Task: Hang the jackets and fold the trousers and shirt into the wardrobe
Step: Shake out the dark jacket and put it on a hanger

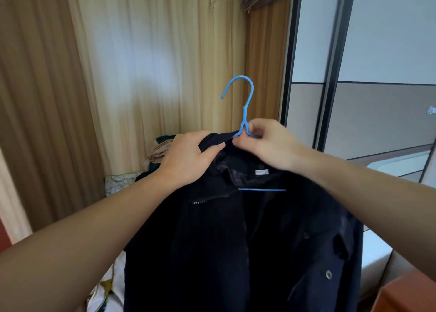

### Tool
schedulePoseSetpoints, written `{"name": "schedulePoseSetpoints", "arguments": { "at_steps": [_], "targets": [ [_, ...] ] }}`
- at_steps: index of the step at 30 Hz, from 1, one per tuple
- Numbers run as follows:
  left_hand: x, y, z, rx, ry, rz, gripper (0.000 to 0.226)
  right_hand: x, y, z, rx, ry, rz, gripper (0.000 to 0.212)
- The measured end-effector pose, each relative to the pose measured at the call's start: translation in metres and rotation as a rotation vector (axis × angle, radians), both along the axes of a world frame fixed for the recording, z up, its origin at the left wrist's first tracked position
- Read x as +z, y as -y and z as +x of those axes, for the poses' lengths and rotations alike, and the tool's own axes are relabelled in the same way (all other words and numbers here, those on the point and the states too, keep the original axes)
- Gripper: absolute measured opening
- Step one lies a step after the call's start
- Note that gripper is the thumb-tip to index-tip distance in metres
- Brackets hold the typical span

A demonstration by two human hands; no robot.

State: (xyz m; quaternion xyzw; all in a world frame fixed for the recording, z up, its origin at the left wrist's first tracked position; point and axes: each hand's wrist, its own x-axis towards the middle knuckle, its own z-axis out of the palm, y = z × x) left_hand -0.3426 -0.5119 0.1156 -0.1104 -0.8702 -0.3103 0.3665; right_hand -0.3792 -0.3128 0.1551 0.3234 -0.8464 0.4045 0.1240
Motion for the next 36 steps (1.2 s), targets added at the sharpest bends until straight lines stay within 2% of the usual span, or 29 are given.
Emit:
{"name": "schedulePoseSetpoints", "arguments": {
  "at_steps": [1, 3, 7, 12, 14, 17, 20, 22, 24, 27, 32, 34, 36],
  "targets": [
    [-0.001, 0.002, 0.002, -0.035, 0.019, -0.004, 0.022, 0.004, 0.002, -0.001, 0.008, 0.065, -0.023, 0.039],
    [-0.005, 0.007, 0.008, -0.106, 0.056, -0.031, 0.020, 0.006, 0.003, -0.003, -0.021, 0.071, 0.079, 0.051],
    [-0.006, 0.020, 0.016, -0.137, 0.110, -0.155, 0.016, -0.008, -0.003, -0.003, -0.075, 0.039, 0.154, 0.057],
    [0.013, 0.040, 0.019, -0.029, 0.309, -0.297, 0.030, -0.003, -0.008, 0.000, -0.068, 0.005, 0.192, 0.061],
    [0.021, 0.046, 0.021, 0.008, 0.337, -0.351, 0.032, 0.001, -0.009, 0.002, -0.074, 0.005, 0.196, 0.060],
    [0.029, 0.060, 0.023, 0.017, 0.367, -0.402, 0.023, 0.006, -0.014, 0.005, -0.083, 0.013, 0.204, 0.053],
    [0.030, 0.071, 0.024, 0.026, 0.372, -0.415, 0.041, 0.009, -0.015, 0.011, -0.096, 0.027, 0.222, 0.046],
    [0.030, 0.070, 0.020, 0.043, 0.367, -0.367, 0.041, 0.010, -0.011, 0.013, -0.107, 0.032, 0.224, 0.042],
    [0.031, 0.063, 0.015, 0.047, 0.409, -0.216, 0.029, 0.008, -0.006, 0.014, -0.120, 0.052, 0.215, 0.040],
    [0.039, 0.053, 0.014, 0.024, 0.569, -0.074, 0.031, 0.004, -0.006, 0.013, -0.103, 0.105, 0.210, 0.043],
    [0.052, 0.048, 0.009, -0.161, 0.856, 0.247, 0.039, 0.006, -0.016, 0.018, -0.006, 0.196, 0.186, 0.058],
    [0.048, 0.048, 0.004, -0.117, 0.933, 0.257, 0.036, 0.011, -0.021, 0.022, 0.012, 0.196, 0.182, 0.056],
    [0.044, 0.054, 0.004, -0.063, 1.029, 0.158, 0.028, 0.013, -0.027, 0.026, 0.018, 0.180, 0.195, 0.052]
  ]
}}
